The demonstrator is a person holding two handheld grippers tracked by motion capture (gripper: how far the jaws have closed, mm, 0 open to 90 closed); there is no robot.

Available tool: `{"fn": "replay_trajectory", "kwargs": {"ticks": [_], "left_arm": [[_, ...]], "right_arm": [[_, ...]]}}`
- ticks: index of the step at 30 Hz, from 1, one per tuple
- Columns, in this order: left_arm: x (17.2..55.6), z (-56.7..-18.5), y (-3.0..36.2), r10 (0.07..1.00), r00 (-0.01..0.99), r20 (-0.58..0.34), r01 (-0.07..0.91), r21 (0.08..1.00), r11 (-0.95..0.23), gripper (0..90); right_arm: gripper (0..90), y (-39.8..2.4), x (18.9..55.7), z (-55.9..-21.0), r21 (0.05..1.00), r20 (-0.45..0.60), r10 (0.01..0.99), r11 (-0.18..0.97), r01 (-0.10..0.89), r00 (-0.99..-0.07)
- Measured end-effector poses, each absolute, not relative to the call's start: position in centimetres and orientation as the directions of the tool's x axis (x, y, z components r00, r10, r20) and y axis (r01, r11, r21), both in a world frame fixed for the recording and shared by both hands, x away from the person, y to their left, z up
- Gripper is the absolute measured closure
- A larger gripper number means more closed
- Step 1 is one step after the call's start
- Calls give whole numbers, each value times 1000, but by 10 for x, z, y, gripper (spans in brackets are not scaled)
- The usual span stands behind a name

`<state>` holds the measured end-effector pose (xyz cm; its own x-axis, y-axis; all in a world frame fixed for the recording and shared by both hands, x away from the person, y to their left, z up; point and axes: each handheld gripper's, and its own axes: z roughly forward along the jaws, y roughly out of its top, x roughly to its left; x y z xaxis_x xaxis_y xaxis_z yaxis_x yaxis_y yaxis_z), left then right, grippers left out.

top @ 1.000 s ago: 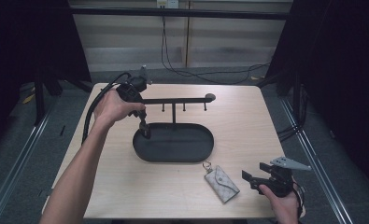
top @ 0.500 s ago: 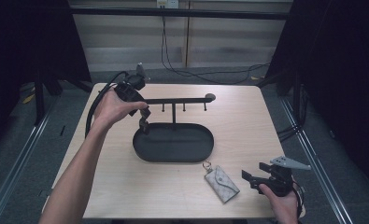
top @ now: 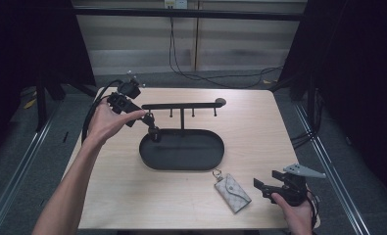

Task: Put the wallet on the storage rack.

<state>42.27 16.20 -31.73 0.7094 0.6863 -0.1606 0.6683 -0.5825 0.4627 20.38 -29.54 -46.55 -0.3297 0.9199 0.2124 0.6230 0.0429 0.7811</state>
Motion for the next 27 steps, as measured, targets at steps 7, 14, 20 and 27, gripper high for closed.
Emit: {"fn": "replay_trajectory", "kwargs": {"ticks": [7, 14, 20, 27], "left_arm": [[411, -319, 180, 671, 725, -154, 634, 532, -562, 172], [393, -326, 185, 659, 737, -150, 607, 577, -547, 179], [378, -326, 189, 664, 735, -141, 592, 612, -524, 218], [366, -331, 201, 676, 717, -168, 598, 647, -473, 197]], "right_arm": [[152, -294, 206, -466, 779, 210, 921, 46, 626, -328], [153, -295, 206, -465, 780, 212, 920, 44, 625, -329], [153, -294, 205, -465, 778, 212, 920, 45, 626, -329], [153, -294, 207, -466, 774, 214, 920, 45, 632, -328]]}}
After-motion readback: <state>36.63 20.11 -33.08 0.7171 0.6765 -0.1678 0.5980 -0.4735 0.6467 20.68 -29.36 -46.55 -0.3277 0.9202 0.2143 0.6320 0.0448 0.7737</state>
